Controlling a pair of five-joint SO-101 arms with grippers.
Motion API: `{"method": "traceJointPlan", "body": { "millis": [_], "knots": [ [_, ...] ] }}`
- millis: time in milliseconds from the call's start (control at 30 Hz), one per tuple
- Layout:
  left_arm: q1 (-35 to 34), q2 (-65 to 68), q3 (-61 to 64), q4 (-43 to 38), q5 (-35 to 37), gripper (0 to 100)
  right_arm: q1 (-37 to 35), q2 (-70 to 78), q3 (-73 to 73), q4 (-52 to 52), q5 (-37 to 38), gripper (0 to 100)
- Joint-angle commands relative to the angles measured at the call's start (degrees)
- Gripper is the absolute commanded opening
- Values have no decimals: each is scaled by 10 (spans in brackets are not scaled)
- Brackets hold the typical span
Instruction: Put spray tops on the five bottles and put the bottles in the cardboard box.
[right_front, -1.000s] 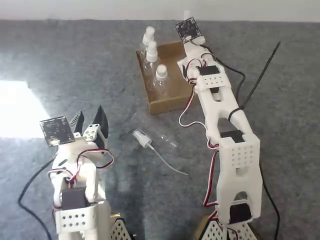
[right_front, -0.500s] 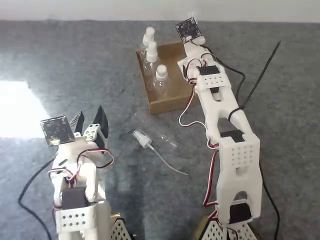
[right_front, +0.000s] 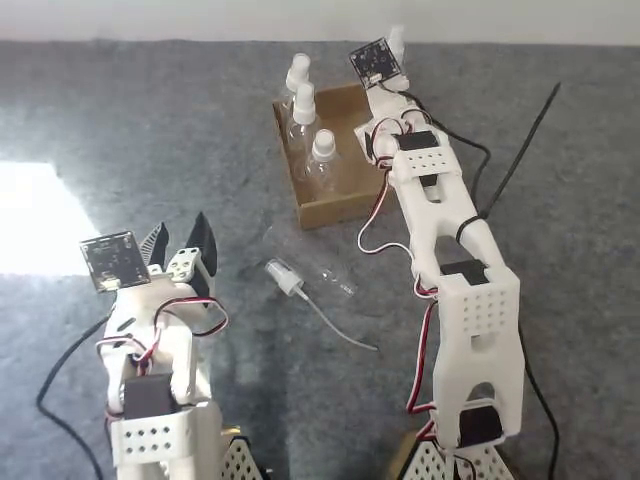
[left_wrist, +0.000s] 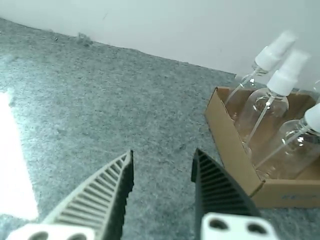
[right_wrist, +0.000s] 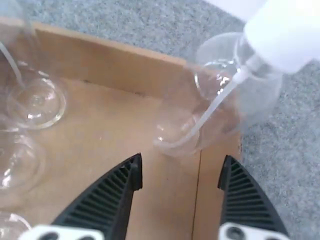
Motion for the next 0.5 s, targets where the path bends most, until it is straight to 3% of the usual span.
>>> {"method": "traceJointPlan", "body": {
  "millis": [0,300,467],
  "knots": [
    [-2,-5,-7,-18,4,181,9,-56,-36,50,6,217],
    [-2,-5,-7,-18,4,181,6,-113,-36,138,6,209],
    [-2,-5,-7,-18,4,181,5,-141,-36,151,8,115]
  ]
}}
